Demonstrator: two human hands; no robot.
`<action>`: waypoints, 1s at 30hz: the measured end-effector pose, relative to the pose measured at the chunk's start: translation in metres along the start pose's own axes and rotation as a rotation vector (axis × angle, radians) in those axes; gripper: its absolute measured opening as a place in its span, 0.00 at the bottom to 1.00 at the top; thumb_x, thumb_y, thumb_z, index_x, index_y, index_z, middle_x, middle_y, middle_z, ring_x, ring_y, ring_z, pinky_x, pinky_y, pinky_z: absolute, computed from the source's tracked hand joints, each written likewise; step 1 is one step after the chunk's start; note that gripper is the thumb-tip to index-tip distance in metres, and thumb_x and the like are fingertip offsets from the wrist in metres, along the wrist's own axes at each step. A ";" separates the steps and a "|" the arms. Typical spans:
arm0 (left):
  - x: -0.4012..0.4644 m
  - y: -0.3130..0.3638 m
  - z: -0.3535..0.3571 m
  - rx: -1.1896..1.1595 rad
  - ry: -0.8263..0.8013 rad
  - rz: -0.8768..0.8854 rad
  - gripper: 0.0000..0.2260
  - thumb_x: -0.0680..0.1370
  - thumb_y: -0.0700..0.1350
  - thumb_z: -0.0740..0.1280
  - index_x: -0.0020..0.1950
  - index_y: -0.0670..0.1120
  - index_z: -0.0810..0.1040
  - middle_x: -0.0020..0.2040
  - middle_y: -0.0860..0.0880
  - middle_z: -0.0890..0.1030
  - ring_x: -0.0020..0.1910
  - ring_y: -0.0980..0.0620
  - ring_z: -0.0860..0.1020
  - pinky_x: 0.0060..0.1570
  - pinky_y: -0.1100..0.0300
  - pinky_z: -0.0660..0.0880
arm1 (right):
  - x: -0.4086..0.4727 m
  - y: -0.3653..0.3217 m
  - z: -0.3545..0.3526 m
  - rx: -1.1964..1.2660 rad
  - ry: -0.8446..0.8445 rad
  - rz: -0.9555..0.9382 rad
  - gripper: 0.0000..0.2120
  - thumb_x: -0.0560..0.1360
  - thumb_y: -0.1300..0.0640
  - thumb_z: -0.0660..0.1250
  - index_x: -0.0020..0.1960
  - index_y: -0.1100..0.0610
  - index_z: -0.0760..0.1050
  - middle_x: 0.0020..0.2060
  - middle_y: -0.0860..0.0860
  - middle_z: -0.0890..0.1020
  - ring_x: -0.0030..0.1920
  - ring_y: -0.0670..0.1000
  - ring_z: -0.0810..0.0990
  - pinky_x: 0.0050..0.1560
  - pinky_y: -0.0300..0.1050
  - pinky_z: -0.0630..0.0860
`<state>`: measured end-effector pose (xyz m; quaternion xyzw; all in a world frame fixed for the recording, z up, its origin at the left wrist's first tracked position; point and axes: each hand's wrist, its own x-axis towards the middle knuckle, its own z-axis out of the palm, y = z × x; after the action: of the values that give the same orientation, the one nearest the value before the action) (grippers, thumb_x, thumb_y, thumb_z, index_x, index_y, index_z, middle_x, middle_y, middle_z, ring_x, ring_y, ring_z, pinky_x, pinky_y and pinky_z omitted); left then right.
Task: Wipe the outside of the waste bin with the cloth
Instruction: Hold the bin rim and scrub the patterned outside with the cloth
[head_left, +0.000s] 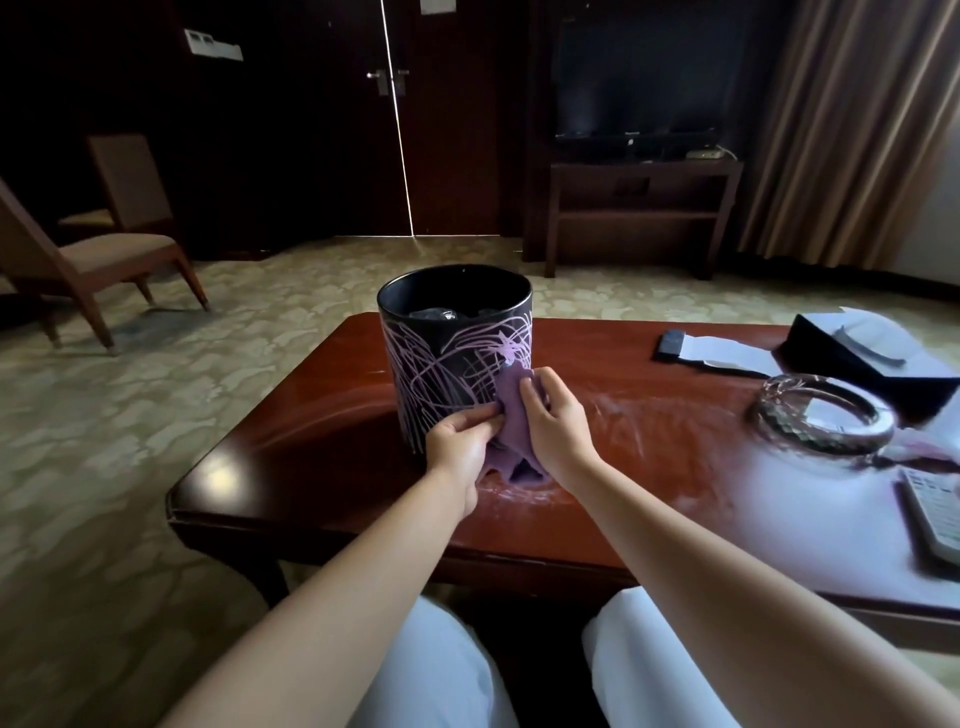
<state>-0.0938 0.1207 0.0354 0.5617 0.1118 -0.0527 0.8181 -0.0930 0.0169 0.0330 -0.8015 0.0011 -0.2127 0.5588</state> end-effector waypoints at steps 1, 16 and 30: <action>0.000 0.001 0.000 0.033 -0.019 0.012 0.07 0.75 0.33 0.67 0.43 0.44 0.81 0.43 0.45 0.82 0.45 0.45 0.80 0.52 0.51 0.77 | 0.000 -0.001 0.003 0.026 -0.002 0.002 0.13 0.80 0.55 0.59 0.36 0.50 0.66 0.32 0.47 0.74 0.33 0.45 0.70 0.37 0.44 0.67; 0.037 0.058 -0.028 0.883 0.135 0.608 0.12 0.73 0.33 0.63 0.42 0.48 0.82 0.43 0.52 0.82 0.46 0.53 0.78 0.44 0.68 0.71 | 0.017 0.007 -0.002 -0.167 0.141 0.008 0.13 0.80 0.49 0.59 0.48 0.57 0.74 0.38 0.48 0.79 0.38 0.52 0.77 0.36 0.43 0.68; 0.137 0.147 0.022 1.336 -0.180 0.709 0.08 0.75 0.38 0.64 0.43 0.48 0.80 0.35 0.54 0.80 0.43 0.52 0.80 0.47 0.61 0.75 | 0.089 0.001 0.046 -0.178 0.226 -0.096 0.09 0.79 0.53 0.61 0.41 0.53 0.67 0.28 0.45 0.72 0.31 0.52 0.71 0.31 0.44 0.62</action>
<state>0.0732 0.1593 0.1431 0.9333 -0.1979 0.1111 0.2783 0.0041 0.0370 0.0495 -0.8180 0.0446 -0.3269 0.4711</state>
